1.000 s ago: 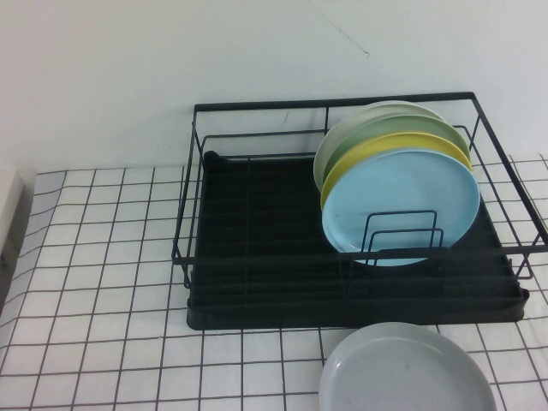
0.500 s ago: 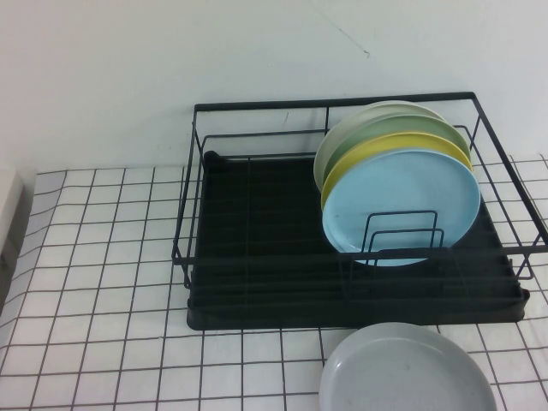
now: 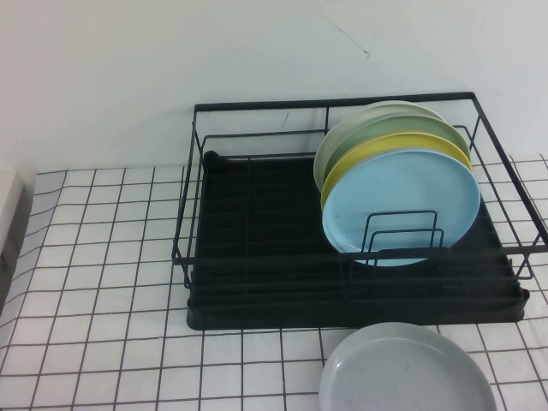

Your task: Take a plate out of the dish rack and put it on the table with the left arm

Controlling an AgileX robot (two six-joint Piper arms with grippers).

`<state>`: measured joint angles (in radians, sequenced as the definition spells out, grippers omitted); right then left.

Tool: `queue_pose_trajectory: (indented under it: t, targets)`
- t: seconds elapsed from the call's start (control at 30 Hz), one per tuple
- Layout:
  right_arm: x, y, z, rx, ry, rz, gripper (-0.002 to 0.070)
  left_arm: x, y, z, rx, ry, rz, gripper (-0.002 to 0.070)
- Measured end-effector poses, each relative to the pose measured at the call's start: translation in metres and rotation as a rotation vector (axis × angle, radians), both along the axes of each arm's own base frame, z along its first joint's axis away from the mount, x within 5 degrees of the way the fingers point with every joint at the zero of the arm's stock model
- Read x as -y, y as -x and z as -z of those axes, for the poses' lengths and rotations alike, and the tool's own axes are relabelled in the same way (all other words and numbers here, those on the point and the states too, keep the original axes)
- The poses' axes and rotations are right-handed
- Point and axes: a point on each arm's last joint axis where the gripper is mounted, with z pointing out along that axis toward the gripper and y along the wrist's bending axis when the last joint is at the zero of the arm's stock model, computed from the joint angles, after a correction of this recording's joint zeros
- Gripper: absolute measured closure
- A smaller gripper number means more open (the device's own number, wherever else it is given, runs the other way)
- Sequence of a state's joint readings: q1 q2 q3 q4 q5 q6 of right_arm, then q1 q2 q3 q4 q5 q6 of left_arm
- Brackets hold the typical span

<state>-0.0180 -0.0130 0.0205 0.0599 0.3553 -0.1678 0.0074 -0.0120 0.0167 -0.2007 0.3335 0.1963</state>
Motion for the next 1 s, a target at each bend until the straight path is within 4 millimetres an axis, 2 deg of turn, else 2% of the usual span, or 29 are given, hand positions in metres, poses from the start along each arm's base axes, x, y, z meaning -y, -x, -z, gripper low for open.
queue_pose_trajectory:
  t: [0.1,0.27,0.53,0.7,0.77,0.87,1.0]
  targets:
    - [0.0,0.0,0.0,0.0,0.0,0.0,0.0678,0.002,0.0,-0.001,0.011,0.056,0.002,0.0678]
    - [0.0,0.0,0.0,0.0,0.0,0.0,0.0678,0.006,-0.001,-0.005,0.049,0.256,0.002,0.0678]
    - [0.0,0.0,0.0,0.0,0.0,0.0,0.0678,0.011,-0.002,-0.016,0.1,0.697,-0.007,0.0678]
    - [0.0,0.0,0.0,0.0,0.0,0.0,0.0678,0.013,-0.002,-0.018,0.101,0.764,0.001,0.0678]
    - [0.0,0.0,0.0,0.0,0.0,0.0,0.0678,0.017,0.0,-0.018,0.069,0.738,0.046,0.0678]
    - [0.0,0.0,0.0,0.0,0.0,0.0,0.0678,0.024,0.002,-0.042,0.053,0.662,0.136,0.0678]
    - [0.0,0.0,0.0,0.0,0.0,0.0,0.0678,0.031,-0.008,-0.09,-0.031,0.545,0.226,0.0678]
